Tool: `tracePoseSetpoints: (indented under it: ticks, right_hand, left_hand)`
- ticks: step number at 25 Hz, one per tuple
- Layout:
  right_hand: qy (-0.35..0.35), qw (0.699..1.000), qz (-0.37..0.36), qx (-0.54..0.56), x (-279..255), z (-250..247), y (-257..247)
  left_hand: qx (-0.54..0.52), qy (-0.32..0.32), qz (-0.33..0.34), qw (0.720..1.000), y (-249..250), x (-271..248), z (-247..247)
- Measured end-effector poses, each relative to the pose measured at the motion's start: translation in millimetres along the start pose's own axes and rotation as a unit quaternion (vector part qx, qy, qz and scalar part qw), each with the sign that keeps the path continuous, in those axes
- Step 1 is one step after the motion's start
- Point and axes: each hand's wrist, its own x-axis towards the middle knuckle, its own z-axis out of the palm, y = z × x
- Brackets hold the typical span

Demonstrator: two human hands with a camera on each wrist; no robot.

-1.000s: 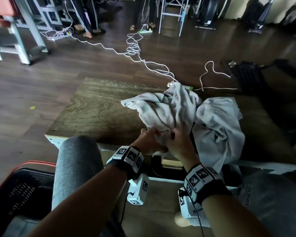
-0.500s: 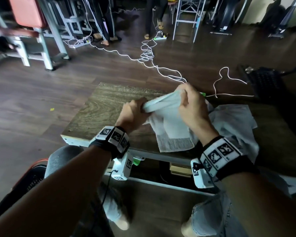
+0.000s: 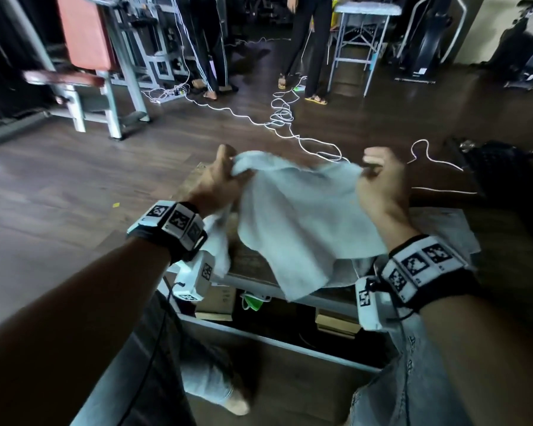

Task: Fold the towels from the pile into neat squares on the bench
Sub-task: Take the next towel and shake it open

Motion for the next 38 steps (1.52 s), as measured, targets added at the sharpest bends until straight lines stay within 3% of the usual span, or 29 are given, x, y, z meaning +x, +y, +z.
tracePoseSetpoints:
  ticks: [3,5,8,11,14,19,22,24,28,31,35,38]
  right_hand:
    - [-0.164,0.983,-0.081,0.011,-37,37,-23]
    - [-0.218,0.97,-0.106,-0.024,-51,48,-34]
    - [-0.166,0.978,-0.104,-0.079,-42,36,-32]
    - [-0.105,0.984,-0.076,-0.124,-23,14,-26]
    - [-0.066,0.993,-0.019,-0.093,-12,2,-21]
    - [-0.134,0.983,0.041,-0.12,-22,0,-18]
    - [-0.221,0.975,0.002,0.017,-48,14,-27]
    - [-0.213,0.974,-0.061,0.053,-65,23,-35]
    - [-0.25,0.952,-0.041,0.171,-97,29,-56]
    - [-0.203,0.967,-0.061,0.138,-101,27,-61]
    - [-0.154,0.975,0.047,0.154,-93,14,-62]
    - [-0.146,0.959,0.139,0.197,-87,12,-57]
  left_hand:
    - [-0.009,-0.067,0.068,0.995,43,-3,20]
    - [-0.005,-0.08,0.113,0.99,58,-1,24]
    - [0.025,-0.065,0.136,0.988,57,3,13]
    - [0.077,-0.055,0.113,0.989,36,2,-1]
    - [0.063,-0.046,0.077,0.994,17,0,-9]
    - [0.045,-0.001,0.002,0.999,35,-6,-16]
    - [0.06,-0.005,-0.01,0.998,58,-12,-14]
    - [0.052,-0.01,0.006,0.999,75,-18,-9]
    - [-0.062,0.0,-0.024,0.998,99,-28,0]
    - [-0.155,-0.026,-0.025,0.987,112,-40,-1]
    - [-0.306,-0.033,-0.011,0.951,119,-71,2]
    - [-0.24,-0.059,-0.003,0.969,100,-94,20]
